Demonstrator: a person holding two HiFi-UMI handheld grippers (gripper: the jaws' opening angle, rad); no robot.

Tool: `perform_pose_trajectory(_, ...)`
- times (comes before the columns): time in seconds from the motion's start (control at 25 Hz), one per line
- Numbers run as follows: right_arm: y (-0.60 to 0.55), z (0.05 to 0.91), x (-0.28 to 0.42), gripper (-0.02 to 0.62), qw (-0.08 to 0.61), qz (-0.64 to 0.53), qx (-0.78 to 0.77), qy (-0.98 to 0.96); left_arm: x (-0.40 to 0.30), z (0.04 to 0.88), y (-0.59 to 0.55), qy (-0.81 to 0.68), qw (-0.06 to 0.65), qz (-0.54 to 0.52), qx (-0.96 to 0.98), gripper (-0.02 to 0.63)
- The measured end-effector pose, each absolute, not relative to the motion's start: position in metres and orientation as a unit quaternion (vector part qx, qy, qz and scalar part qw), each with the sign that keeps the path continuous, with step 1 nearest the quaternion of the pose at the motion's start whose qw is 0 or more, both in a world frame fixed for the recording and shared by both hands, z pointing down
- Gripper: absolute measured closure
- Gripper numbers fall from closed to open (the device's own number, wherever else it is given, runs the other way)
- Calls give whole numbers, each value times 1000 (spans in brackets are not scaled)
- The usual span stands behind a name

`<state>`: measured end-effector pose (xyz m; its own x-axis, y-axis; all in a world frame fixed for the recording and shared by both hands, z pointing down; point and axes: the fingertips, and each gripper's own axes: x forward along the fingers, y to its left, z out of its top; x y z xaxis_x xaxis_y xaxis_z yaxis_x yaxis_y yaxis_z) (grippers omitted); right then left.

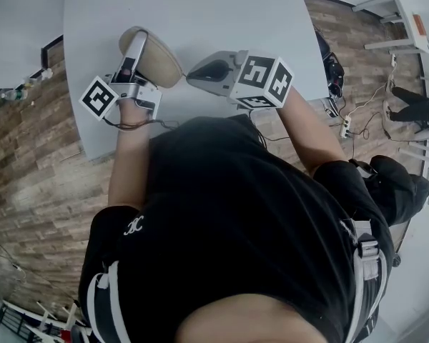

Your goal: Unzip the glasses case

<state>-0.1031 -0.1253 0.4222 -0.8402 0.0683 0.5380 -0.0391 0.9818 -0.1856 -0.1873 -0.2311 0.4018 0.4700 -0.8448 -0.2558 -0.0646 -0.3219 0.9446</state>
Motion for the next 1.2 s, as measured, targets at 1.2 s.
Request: perform_pose_trajectory(1.2, -103, 455, -144, 577, 298, 133, -32, -945, -215, 409, -230, -315, 517, -496, 622, 235)
